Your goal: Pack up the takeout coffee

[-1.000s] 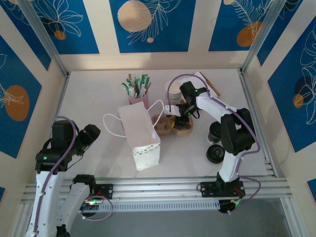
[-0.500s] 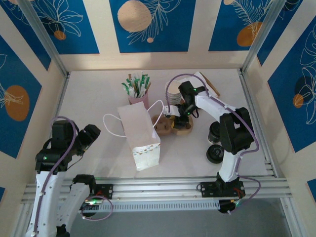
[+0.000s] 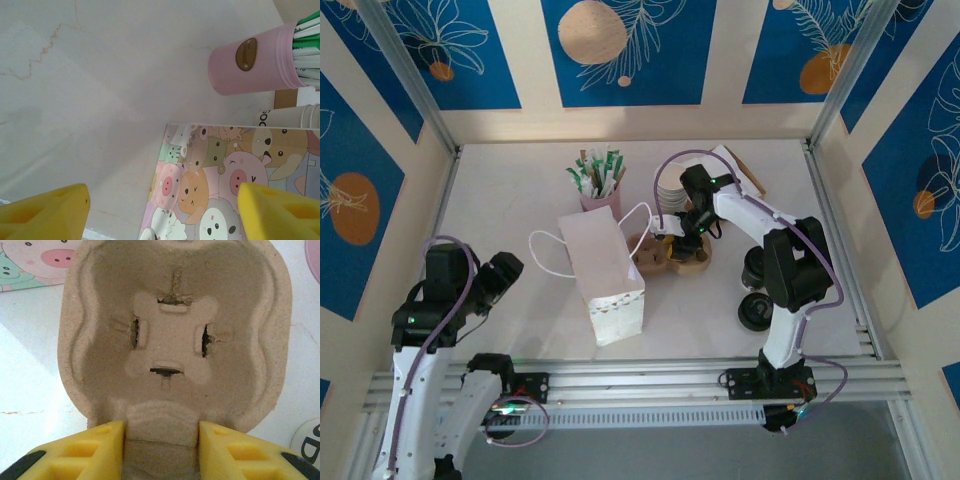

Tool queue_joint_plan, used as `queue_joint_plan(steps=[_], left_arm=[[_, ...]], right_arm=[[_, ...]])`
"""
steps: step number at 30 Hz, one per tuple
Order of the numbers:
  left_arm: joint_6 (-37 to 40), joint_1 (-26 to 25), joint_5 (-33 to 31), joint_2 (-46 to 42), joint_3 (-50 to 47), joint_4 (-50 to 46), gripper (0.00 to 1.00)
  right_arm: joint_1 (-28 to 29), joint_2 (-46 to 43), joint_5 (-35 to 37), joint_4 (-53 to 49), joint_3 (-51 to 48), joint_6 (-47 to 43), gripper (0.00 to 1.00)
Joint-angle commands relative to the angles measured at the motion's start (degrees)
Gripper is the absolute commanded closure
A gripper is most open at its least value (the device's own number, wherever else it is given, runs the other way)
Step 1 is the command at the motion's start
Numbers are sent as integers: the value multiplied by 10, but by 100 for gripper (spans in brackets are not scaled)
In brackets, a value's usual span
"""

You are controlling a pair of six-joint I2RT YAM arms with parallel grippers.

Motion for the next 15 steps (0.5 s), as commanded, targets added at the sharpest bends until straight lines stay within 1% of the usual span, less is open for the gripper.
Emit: queue_joint_plan(steps=[1,13,15], left_arm=[[3,5,-2,-1,14,3,22],[6,5,2,2,14,4,22],[5,5,2,0,14,3,22]], right_arm=[[3,-14,-1,-31,16,-5,59],[3,-30,-17,-36,24,13,58],[0,-33,-29,-32,24,20,58]])
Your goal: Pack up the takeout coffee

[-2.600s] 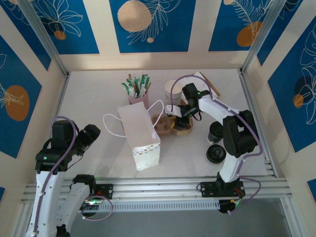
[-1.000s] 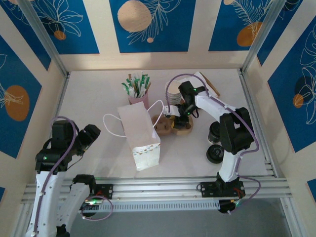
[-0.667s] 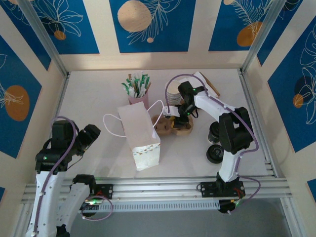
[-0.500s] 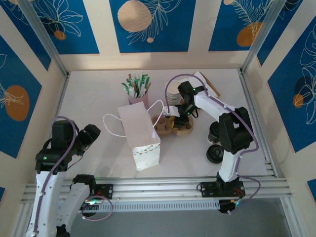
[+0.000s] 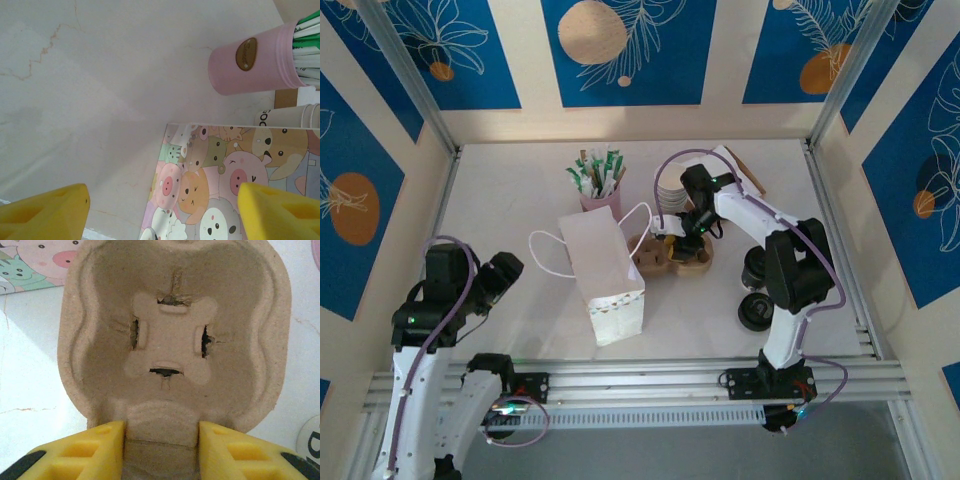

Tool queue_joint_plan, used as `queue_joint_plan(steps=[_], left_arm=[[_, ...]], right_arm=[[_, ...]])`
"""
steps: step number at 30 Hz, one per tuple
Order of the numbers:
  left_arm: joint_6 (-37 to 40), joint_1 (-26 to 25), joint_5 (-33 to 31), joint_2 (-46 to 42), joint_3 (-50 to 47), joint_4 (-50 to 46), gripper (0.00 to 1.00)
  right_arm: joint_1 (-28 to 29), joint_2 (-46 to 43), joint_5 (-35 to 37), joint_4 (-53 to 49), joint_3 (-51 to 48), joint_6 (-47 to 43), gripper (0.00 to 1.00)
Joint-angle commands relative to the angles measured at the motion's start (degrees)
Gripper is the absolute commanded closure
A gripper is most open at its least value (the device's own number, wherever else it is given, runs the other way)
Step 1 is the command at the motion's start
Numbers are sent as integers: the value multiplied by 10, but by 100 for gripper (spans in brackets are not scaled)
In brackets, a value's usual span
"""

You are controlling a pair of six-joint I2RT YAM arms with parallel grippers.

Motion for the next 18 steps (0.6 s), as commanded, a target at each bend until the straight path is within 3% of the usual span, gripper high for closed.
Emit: queue_joint_plan(steps=[1,10,14,17,18], left_arm=[[4,5,2,0,15,2,22],[2,5,-1,0,16,0,22],[2,5,-2,3,16,4,22],[3,5,-1,7,17,4,22],[3,5,-1,8,18,4,22]], right_arm=[[-2,-27,-38,-10,22,18,58],[-21,-36,-91,0,19,46,58],[-12,-30,-45,-14,7,18,58],[-28,-44,-110,5,1,51,58],[-23,-45,-99,-2,1,41,58]])
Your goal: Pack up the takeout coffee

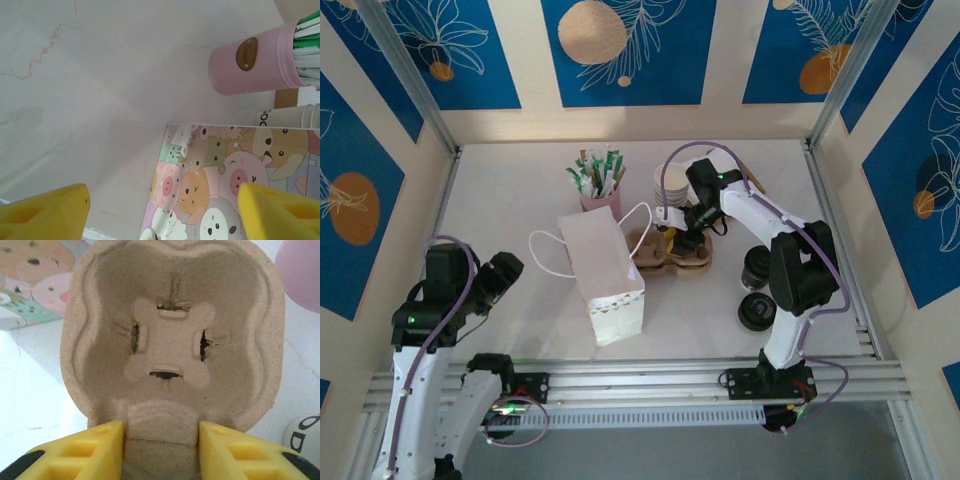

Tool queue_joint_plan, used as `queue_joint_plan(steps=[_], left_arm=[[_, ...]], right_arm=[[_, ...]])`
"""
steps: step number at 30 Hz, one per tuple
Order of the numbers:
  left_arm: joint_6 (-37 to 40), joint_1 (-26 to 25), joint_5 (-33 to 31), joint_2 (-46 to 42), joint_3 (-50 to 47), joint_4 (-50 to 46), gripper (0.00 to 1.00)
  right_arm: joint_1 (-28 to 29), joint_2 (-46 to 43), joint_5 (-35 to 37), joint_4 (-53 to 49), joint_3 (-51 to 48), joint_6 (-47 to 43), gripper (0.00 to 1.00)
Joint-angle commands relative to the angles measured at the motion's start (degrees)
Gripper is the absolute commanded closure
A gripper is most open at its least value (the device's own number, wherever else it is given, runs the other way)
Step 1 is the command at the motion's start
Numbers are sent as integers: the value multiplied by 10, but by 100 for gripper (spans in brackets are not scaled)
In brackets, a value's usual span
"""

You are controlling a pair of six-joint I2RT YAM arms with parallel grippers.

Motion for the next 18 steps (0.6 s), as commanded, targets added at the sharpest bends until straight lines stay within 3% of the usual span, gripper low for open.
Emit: queue_joint_plan(steps=[1,2,5,8,11,12,14,15,17,18], left_arm=[[4,5,-1,6,18,4,22],[4,5,0,7,18,4,22],[4,5,0,7,18,3,22],[5,5,-2,5,18,0,22],[5,5,-2,3,19,-1,22],[5,5,-2,3,19,-2,22],[4,5,-2,2,19,-3,22],[4,5,-2,1,18,-2,22],[5,5,-2,1,19,-2,22],[5,5,-2,1,20,-3,22]], right_arm=[[7,-29,-8,-14,-11,-15,58],[15,-27,16,-14,-16,-25,58],[-7,-37,-57,7,-19,17,58],[13,-30,22,-9,-28,-24,58],[-16,-44,-72,15,-25,27,58],[-14,-46,-63,17,-28,26,58],[15,-36,34,1,-34,-23,58],[18,-35,30,0,-31,-21,58],[-7,-45,-61,25,-26,30,58],[-7,-46,-58,33,-29,38,58]])
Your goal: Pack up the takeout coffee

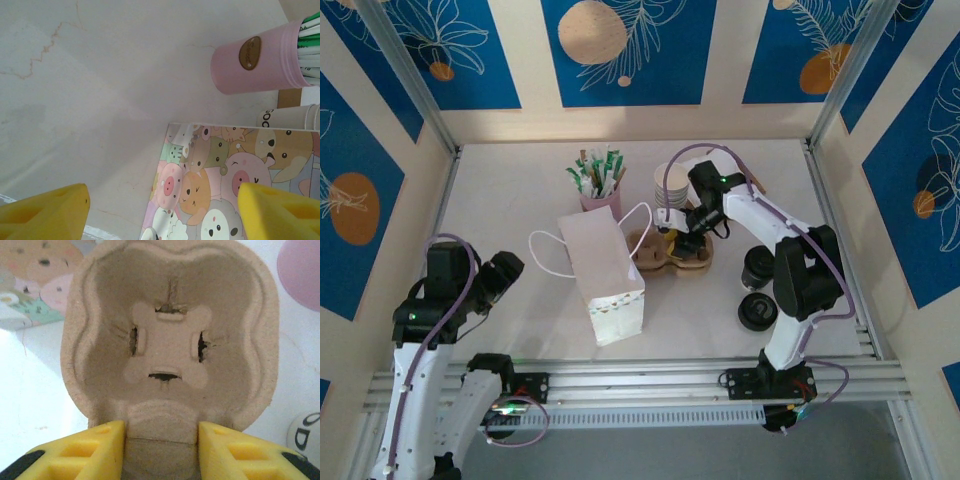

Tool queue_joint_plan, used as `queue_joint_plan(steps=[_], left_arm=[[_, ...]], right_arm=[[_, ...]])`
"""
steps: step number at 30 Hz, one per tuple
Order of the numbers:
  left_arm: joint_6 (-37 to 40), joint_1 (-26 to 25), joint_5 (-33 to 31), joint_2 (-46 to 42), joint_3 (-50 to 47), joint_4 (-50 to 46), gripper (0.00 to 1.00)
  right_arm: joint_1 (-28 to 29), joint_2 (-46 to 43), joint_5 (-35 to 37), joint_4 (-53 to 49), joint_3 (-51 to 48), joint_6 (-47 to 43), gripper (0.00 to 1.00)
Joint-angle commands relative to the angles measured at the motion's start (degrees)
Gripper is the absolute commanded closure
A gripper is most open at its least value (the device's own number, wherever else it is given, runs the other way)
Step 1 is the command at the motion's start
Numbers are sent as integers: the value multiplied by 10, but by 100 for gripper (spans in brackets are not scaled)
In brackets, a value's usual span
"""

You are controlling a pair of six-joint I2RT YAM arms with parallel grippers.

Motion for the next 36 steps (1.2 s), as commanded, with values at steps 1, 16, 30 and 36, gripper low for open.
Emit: queue_joint_plan(steps=[1,16,30,36], left_arm=[[5,5,-2,-6,19,-4,22],[6,5,-4,-5,24,-7,22],[9,5,-4,-5,24,-9,22],[9,5,-5,-5,25,-10,22]], right_arm=[[3,-20,-10,14,-6,10,58],[24,-2,34,-26,6,-24,58],[-5,-35,-72,11,-17,22,59],[-6,-35,-77,19,-16,25,59]])
